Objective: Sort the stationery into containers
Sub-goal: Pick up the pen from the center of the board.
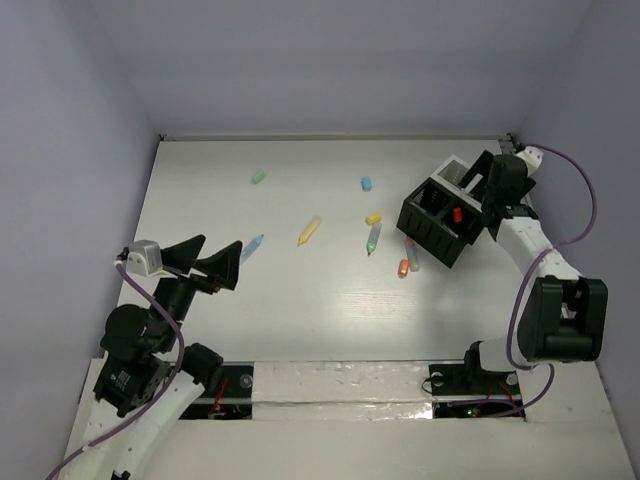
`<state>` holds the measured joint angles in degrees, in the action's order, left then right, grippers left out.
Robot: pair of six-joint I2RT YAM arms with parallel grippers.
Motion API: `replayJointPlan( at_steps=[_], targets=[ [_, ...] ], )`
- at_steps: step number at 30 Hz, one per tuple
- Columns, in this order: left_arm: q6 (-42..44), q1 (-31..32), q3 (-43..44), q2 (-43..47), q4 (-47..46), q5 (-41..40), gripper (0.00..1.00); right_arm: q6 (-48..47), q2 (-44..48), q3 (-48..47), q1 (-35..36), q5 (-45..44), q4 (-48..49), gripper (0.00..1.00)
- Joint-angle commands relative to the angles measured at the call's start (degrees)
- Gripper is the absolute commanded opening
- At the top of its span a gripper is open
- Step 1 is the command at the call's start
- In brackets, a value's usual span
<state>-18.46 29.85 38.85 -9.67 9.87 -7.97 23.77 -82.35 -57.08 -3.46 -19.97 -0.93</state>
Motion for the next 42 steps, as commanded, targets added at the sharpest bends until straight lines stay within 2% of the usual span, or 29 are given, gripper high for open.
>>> replayJointPlan(
  at_steps=[1, 6, 7, 9, 12, 17, 21, 27, 31, 36, 42],
  targets=[
    [0.7, -0.3, -0.3, -2.5, -3.0, 1.5, 0.99, -1.4, 6.0, -1.2, 0.8, 6.0, 4.2, 0.95],
    [1.0, -1.5, -0.1, -8.9, -3.5, 7.1, 0.99, -5.2, 9.4, -1.9, 9.5, 10.1, 2.8, 0.96],
    [1.0, -1.5, -0.1, -9.9, -3.6, 7.6, 0.98, -6.4, 9.4, -1.9, 13.4, 10.5, 2.4, 0.94],
    [1.0, -2.9, 0.0, -12.6, -3.8, 11.3, 0.97, -6.9, 8.8, -1.9, 17.0, 12.5, 1.4, 0.93],
    [1.0, -4.5, 0.1, -14.5, -4.2, 12.5, 0.96, -6.5, 6.9, -1.8, 23.3, 14.8, 1.1, 0.9],
    [1.1, -7.7, 0.0, -14.7, -4.5, 11.2, 0.95, -6.5, -0.7, -4.3, 32.5, 16.7, 1.3, 0.89],
    [1.0, -10.9, -0.2, -15.3, -4.9, 11.1, 0.94, -6.3, -7.1, -8.1, 36.7, 18.6, 2.9, 0.89],
    [0.9, -12.6, 0.0, -17.0, -4.6, 11.2, 0.93, -5.2, -17.6, -14.9, 42.8, 19.6, 1.9, 0.88],
    [0.9, -13.2, -0.2, -17.2, -4.7, 11.0, 0.93, -4.3, -23.0, -19.7, 49.9, 19.6, 1.6, 0.88],
    [0.7, -14.5, 0.0, -17.0, -4.4, 10.2, 0.91, -2.3, -30.5, -26.5, 54.3, 24.2, 1.3, 0.88],
    [0.6, -15.0, 0.0, -16.9, -4.3, 10.0, 0.91, -2.1, -40.4, -37.7, 58.4, 25.8, -2.3, 0.98]
  ],
)
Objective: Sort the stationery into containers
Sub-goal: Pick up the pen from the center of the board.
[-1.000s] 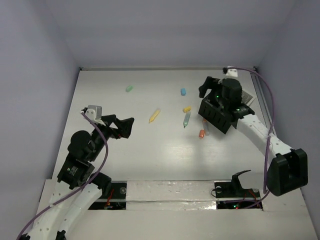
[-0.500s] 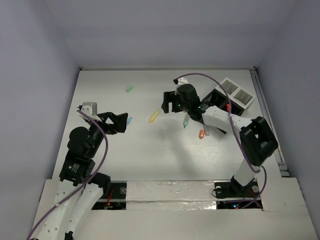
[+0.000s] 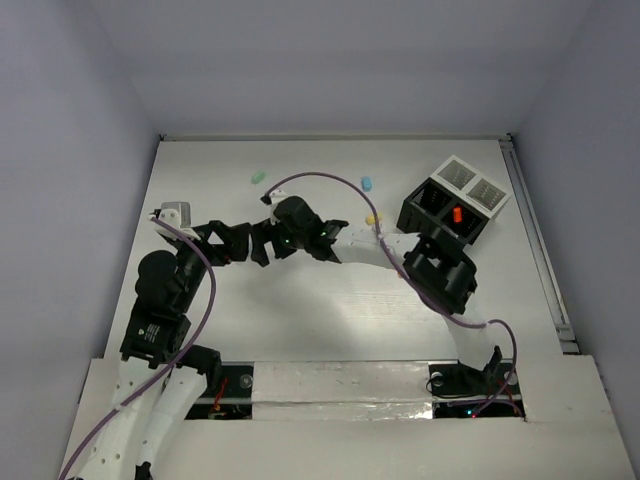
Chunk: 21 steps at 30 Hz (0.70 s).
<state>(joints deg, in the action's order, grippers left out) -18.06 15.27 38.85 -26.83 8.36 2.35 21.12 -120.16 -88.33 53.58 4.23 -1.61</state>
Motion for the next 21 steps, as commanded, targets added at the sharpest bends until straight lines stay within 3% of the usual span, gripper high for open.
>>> replayJointPlan(
  at_steps=[1, 15, 21],
  targets=[
    [0.2, -0.4, 0.0, 0.3, -2.8, -0.3, 0.91, 0.5, -3.9, -7.5, 1.3, 1.4, -2.3, 0.98],
    [0.2, -0.4, 0.0, 1.8, -2.7, 0.0, 0.91, -0.2, -21.4, -24.9, 3.5, -3.3, -7.4, 0.98],
    [0.2, -0.4, 0.0, 2.0, -2.7, -0.2, 0.91, -3.4, -24.5, -28.1, 4.8, -8.6, -10.4, 0.89]
  ],
)
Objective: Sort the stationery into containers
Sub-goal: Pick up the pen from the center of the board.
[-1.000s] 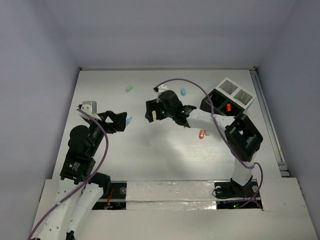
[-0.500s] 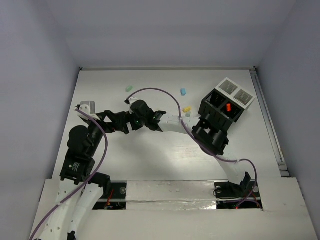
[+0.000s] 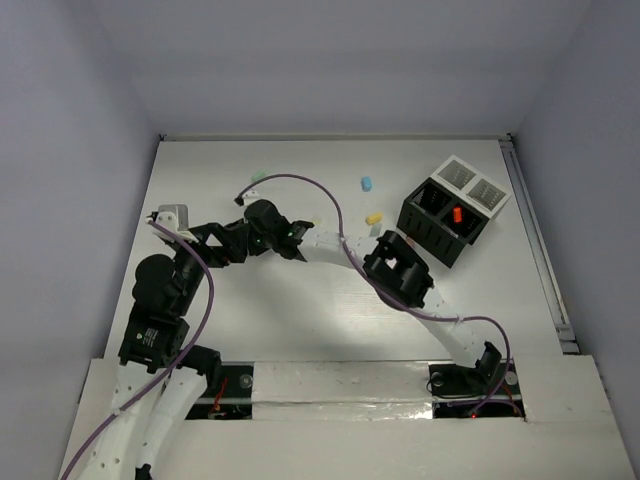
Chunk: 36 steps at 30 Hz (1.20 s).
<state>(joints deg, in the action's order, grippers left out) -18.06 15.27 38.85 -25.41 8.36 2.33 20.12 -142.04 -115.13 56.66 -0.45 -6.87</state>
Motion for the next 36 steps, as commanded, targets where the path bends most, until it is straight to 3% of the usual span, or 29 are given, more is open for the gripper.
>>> replayJointPlan(
  at_steps=[1, 9, 11, 13, 14, 17, 21, 22, 27, 30, 36],
  targets=[
    [0.1, -0.4, 0.0, 0.6, -2.7, -0.1, 0.91, -3.1, -2.8, -1.5, 1.7, -4.6, -5.4, 0.88],
    [0.0, -0.4, 0.1, 1.1, -2.5, -1.2, 0.91, -9.9, -6.0, -4.2, 4.0, -13.4, -8.9, 0.76],
    [-0.1, -0.4, 0.3, 1.2, -2.4, -1.4, 0.91, -10.8, -6.7, -5.4, 4.5, -15.4, -9.6, 0.64],
    [-0.1, -0.4, 0.3, 1.3, -2.1, -1.8, 0.91, -10.8, -6.8, -5.3, 4.5, -16.4, -10.3, 0.62],
    [-0.2, -0.4, 0.3, 1.4, -2.0, -1.8, 0.91, -10.7, -6.6, -4.1, 4.5, -16.9, -10.2, 0.54],
    [-0.2, -0.4, 0.3, 1.9, -2.0, -1.8, 0.91, -10.3, -4.8, -0.5, 4.5, -19.5, -8.9, 0.5],
    [-0.2, -0.4, 0.3, 1.8, -2.0, -1.8, 0.91, -9.2, -3.0, 2.5, 4.5, -19.1, -7.1, 0.48],
    [-0.2, -0.4, 0.2, 1.7, -2.1, -1.8, 0.91, -9.0, -3.1, 2.4, 4.5, -18.2, -7.4, 0.4],
    [-0.3, -0.4, 0.2, 1.6, -1.6, -3.8, 0.91, -7.1, -1.5, 3.3, 4.5, -17.6, -7.1, 0.35],
    [-0.4, -0.4, 0.2, 1.6, -1.2, -4.1, 0.91, -5.9, 0.2, 6.0, 4.0, -17.4, -4.8, 0.26],
    [-0.7, -0.4, 0.1, 1.1, -1.3, -4.1, 0.9, -1.8, 6.8, 13.0, 1.0, -12.6, 2.1, 0.23]
  ],
)
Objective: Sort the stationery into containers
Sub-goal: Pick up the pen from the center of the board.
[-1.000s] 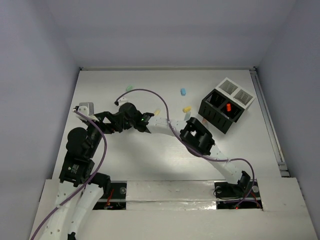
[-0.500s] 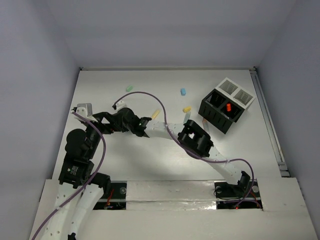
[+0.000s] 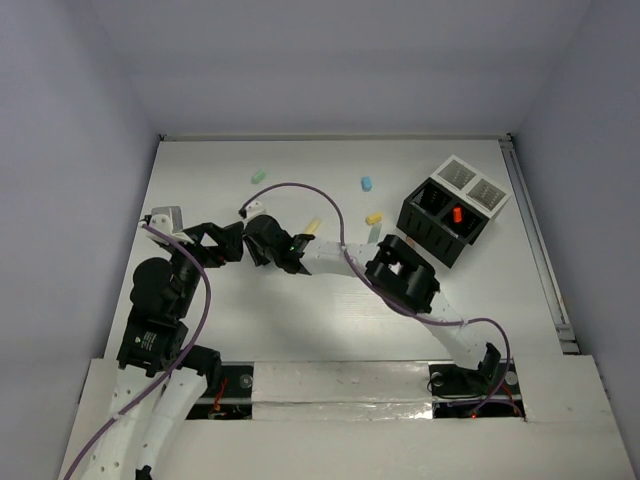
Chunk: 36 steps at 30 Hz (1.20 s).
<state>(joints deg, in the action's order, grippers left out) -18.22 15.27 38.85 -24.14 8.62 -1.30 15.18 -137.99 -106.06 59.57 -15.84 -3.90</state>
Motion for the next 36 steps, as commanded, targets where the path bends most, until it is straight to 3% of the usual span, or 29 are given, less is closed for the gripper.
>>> replayJointPlan(
  at_steps=[1, 13, 21, 28, 36],
  targets=[
    [-0.6, -0.4, 0.0, -0.3, -1.4, -0.5, 0.91, 3.4, 3.5, 4.9, -1.9, 2.8, 1.0, 0.23],
    [-0.8, -0.4, -0.4, -3.4, -1.0, 1.6, 0.91, 7.3, 20.1, 17.8, -7.8, 9.4, 14.7, 0.22],
    [-1.5, -0.4, -0.7, -9.8, -1.8, 8.2, 0.9, 7.8, 28.8, 21.9, -8.9, 7.7, 16.6, 0.22],
    [-10.3, -0.4, -4.4, -17.3, -7.3, 19.9, 0.91, 10.4, 35.9, 28.4, -8.9, 9.6, 22.6, 0.22],
    [-14.6, 3.8, -5.9, -19.2, -13.2, 15.2, 0.82, 11.5, 39.4, 32.9, -8.9, 12.2, 25.3, 0.23]
  ],
)
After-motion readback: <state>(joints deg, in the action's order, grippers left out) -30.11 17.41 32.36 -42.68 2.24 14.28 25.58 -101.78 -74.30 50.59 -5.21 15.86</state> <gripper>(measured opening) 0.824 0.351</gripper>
